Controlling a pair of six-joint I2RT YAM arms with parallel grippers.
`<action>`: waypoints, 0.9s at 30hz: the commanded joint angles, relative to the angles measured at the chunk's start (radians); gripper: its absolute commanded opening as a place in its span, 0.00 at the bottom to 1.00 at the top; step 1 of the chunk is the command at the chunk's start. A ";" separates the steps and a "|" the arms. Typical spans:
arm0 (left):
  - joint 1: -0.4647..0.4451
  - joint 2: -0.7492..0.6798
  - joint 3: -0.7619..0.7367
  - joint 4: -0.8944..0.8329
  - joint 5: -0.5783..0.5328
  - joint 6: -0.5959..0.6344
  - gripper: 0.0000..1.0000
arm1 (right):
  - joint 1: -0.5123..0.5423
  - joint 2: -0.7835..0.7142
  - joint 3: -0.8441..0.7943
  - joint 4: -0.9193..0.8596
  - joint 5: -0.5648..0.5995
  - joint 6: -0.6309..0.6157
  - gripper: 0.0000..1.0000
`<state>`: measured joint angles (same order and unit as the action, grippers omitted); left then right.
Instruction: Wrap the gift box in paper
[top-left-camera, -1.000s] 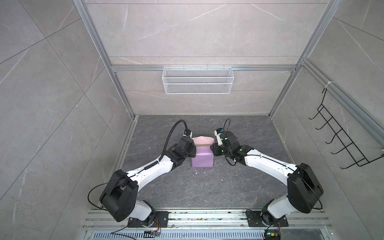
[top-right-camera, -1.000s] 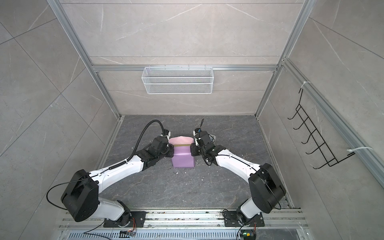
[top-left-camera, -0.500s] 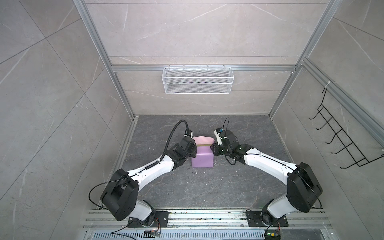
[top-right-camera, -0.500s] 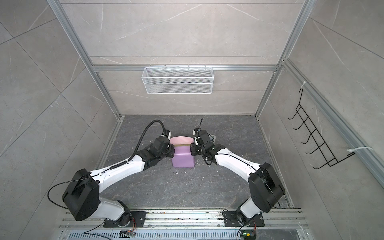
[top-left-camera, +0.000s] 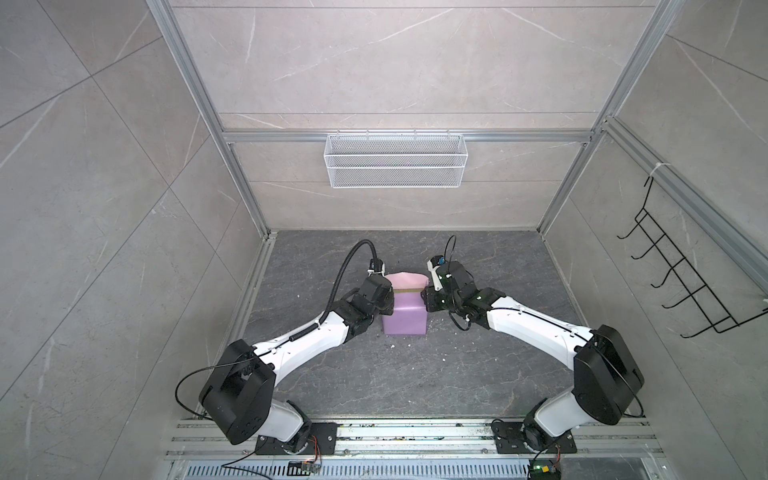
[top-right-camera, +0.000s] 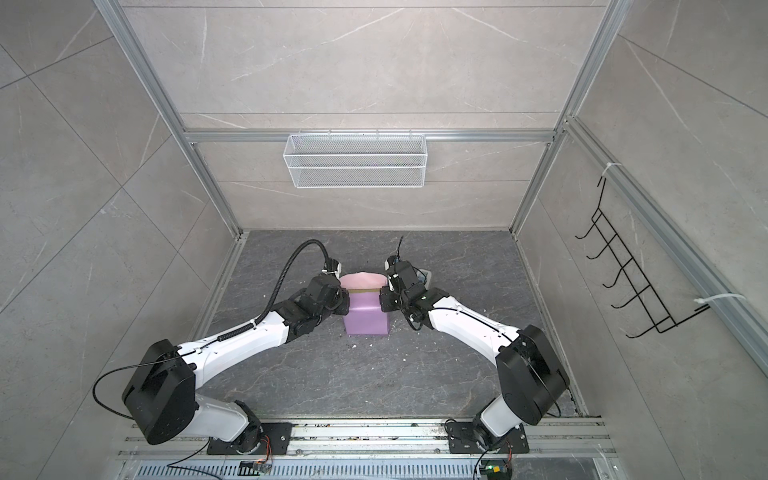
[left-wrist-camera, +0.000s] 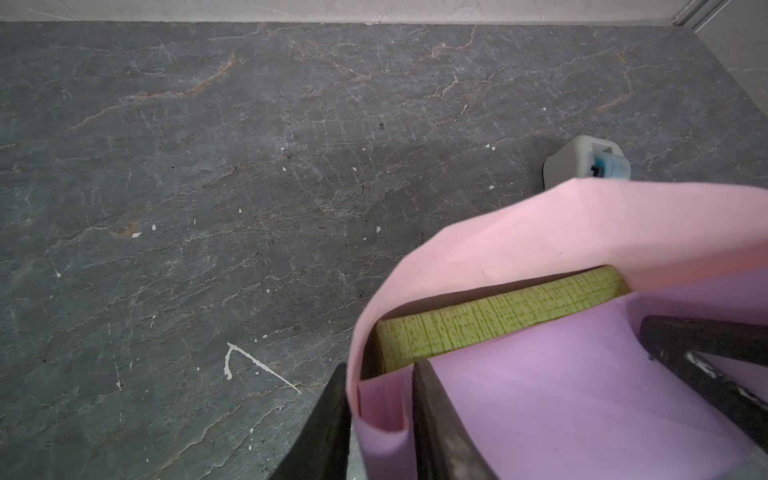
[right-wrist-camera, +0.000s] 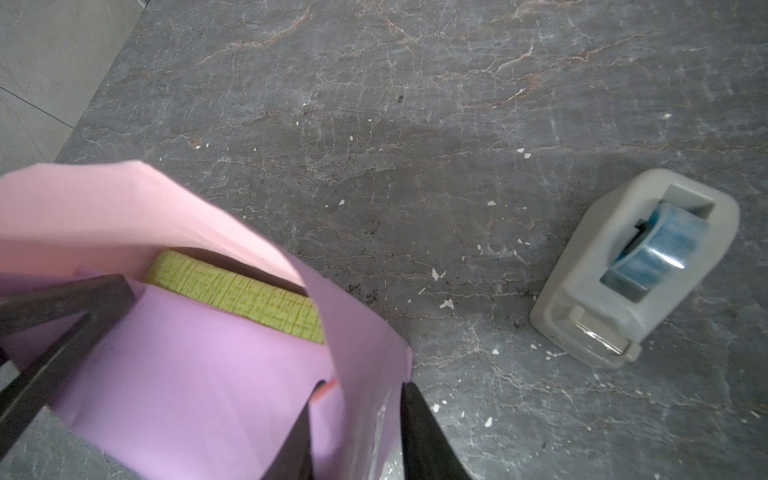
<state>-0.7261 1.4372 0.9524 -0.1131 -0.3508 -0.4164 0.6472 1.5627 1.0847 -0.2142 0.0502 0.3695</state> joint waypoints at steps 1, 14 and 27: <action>-0.003 -0.037 0.010 0.001 -0.043 0.008 0.25 | 0.006 0.001 0.028 -0.041 0.019 0.003 0.31; -0.003 0.012 0.027 0.006 -0.032 0.017 0.08 | 0.011 0.008 0.067 -0.059 0.027 -0.003 0.24; -0.004 0.021 0.040 0.003 -0.020 0.007 0.00 | 0.019 0.025 0.078 -0.071 0.036 0.030 0.06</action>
<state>-0.7269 1.4467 0.9531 -0.1123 -0.3645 -0.4110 0.6575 1.5688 1.1332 -0.2588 0.0654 0.3763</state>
